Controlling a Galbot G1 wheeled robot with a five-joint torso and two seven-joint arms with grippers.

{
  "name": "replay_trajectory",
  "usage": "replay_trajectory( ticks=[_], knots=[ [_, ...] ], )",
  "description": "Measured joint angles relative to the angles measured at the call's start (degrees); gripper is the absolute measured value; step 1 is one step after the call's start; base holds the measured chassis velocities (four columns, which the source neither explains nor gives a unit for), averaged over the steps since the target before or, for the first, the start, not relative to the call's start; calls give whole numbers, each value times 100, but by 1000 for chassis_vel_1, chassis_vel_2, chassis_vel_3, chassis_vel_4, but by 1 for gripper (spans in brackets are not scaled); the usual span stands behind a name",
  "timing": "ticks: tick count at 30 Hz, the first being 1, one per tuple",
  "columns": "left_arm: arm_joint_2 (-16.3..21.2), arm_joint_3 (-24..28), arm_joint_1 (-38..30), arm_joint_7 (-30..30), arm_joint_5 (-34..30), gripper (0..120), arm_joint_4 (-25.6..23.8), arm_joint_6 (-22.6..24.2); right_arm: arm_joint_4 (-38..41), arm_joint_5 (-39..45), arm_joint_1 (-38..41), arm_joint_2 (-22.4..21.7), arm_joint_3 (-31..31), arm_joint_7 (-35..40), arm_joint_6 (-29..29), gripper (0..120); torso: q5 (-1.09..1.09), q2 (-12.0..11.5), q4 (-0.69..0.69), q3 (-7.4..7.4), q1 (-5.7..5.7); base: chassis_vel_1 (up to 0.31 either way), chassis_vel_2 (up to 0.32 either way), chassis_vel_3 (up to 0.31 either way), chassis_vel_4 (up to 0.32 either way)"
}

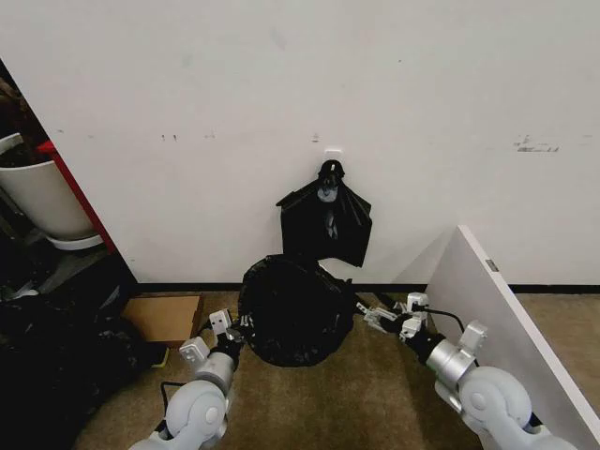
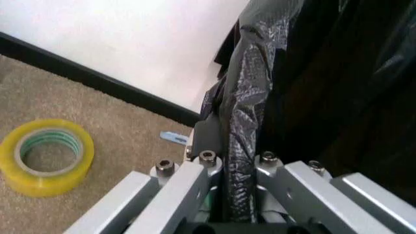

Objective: Place the garbage bag over the trash bin.

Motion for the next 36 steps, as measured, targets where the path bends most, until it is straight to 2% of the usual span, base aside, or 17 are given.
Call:
replay_trajectory(
  ticks=[1, 6, 7, 10, 14, 15, 23, 36],
  knots=[
    [0, 0, 0, 0, 0, 0, 0, 0, 0, 0, 0, 0, 0, 0, 0, 83, 0, 0, 0, 0, 0, 0, 0, 0, 0],
    [2, 23, 14, 11, 9, 0, -42, 0, -69, -3, 62, 56, -60, 118, -19, 60, 0, 0, 0, 0, 0, 0, 0, 0, 0],
    [2, 23, 14, 11, 9, 0, -42, 0, -69, -3, 62, 56, -60, 118, -19, 60, 0, 0, 0, 0, 0, 0, 0, 0, 0],
    [-26, 38, 18, 11, 11, 0, -42, -1, -95, 8, 59, 68, -63, 153, -16, 49, 0, 0, 0, 0, 0, 0, 0, 0, 0],
    [-51, 71, 9, 10, 17, 0, -25, -2, -111, 63, 50, 66, -71, 180, -9, 30, 0, 0, 0, 0, 0, 0, 0, 0, 0],
    [-51, 71, 9, 10, 17, 0, -25, -2, -111, 63, 50, 66, -71, 180, -9, 30, 0, 0, 0, 0, 0, 0, 0, 0, 0],
    [-55, 85, -13, 6, 17, 0, -12, -2, -137, 70, 84, 85, -165, 226, 30, 1, 0, 0, -1, 0, 0, 0, 0, 0, 0],
    [-32, 94, 38, 6, 23, 0, -54, 22, -313, 15, 286, 170, -371, 614, 120, 0, 0, 0, 0, 0, 0, 0, 0, 0, 0]
  ],
)
